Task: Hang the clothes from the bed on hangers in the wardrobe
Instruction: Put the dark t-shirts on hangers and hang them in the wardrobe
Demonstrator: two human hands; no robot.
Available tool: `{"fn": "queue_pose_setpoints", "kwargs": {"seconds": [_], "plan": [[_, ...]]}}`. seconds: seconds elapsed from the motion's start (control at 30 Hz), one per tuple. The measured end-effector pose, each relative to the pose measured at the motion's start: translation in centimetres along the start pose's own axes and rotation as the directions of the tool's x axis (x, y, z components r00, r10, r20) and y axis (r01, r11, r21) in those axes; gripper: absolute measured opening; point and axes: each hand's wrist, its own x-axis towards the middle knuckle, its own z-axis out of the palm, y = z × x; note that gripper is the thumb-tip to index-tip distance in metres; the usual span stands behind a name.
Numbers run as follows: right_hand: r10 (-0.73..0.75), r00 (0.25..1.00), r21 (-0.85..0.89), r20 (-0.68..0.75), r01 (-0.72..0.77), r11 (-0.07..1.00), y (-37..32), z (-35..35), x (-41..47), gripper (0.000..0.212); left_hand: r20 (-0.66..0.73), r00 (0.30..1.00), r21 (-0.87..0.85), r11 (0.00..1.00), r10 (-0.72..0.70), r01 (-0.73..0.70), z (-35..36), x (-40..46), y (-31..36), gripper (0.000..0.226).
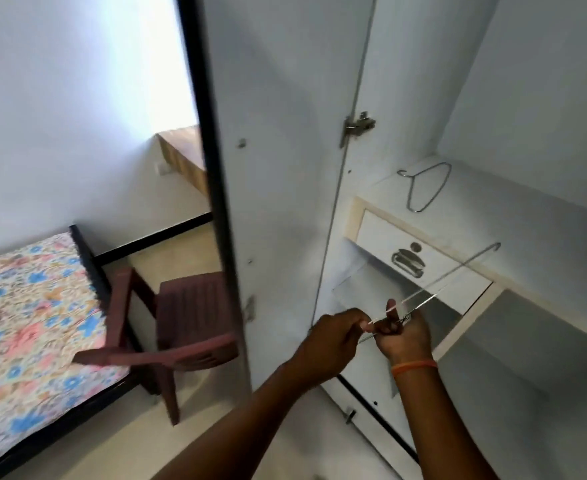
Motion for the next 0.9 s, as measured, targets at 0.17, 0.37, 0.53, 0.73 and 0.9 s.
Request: {"fn": "queue_pose_setpoints", "kwargs": {"seconds": [0.17, 0.37, 0.53, 0.73, 0.9], "plan": [[-0.007, 0.994, -0.007, 0.108, 0.008, 1.000, 10.7, -2.2, -8.7, 0.037, -0.101, 0.992, 0.140, 0.986, -0.075, 0.088, -4.5, -13.0, -3.4, 0.015], [-0.031, 0.986, -0.183, 0.163, 0.061, 0.981, 23.8, -2.9, -17.5, 0.023, -0.300, 0.921, 0.266, 0.905, -0.249, 0.331, -8.8, -27.5, -9.2, 0.012], [-0.128, 0.949, -0.396, 0.288, 0.240, 0.886, 33.7, 0.1, -22.2, 0.025, -0.477, 0.808, 0.195, 0.855, -0.345, 0.480, -13.6, -34.0, -13.1, 0.017], [-0.091, 0.867, -0.608, 0.490, 0.414, 0.677, 47.4, 6.3, -25.3, 0.019, -0.629, 0.527, -0.167, 0.761, -0.572, 0.626, -22.2, -38.3, -18.6, 0.020], [0.067, 0.728, -0.647, 0.682, 0.559, 0.519, 58.9, 12.7, -26.5, 0.024, -0.668, 0.352, -0.325, 0.683, -0.656, 0.654, -32.7, -41.5, -25.8, 0.015]]}}
